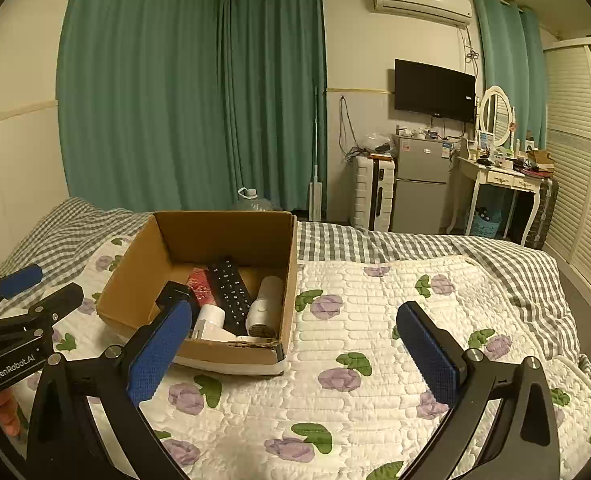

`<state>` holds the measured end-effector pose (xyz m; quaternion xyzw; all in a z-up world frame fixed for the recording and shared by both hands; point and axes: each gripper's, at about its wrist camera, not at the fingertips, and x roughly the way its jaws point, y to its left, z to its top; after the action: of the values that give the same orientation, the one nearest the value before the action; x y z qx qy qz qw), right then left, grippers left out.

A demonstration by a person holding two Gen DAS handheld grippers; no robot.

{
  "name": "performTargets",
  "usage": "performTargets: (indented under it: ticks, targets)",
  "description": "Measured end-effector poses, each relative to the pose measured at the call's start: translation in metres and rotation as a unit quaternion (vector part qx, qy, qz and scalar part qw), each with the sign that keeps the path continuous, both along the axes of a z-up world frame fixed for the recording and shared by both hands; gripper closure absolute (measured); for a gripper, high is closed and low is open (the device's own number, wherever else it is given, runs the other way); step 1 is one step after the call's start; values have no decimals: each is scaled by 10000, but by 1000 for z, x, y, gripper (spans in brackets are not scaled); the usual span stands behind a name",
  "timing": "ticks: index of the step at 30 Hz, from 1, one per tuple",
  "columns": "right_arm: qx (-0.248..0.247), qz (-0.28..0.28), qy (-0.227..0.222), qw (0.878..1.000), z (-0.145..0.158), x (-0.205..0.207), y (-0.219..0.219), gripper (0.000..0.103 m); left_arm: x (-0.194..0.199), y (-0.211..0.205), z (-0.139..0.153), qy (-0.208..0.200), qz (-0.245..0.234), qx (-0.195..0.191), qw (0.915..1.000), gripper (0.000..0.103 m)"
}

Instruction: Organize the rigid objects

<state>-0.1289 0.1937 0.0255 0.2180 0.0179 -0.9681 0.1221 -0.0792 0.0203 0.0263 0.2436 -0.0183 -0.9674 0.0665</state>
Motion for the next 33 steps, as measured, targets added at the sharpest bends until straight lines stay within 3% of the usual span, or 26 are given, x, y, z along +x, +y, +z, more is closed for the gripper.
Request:
performTargets:
  ticks: [33]
  targets:
    - [32,-31,-17,10000,-4,0,-1,0,0,5,-2,-67,-19,47,10000,26]
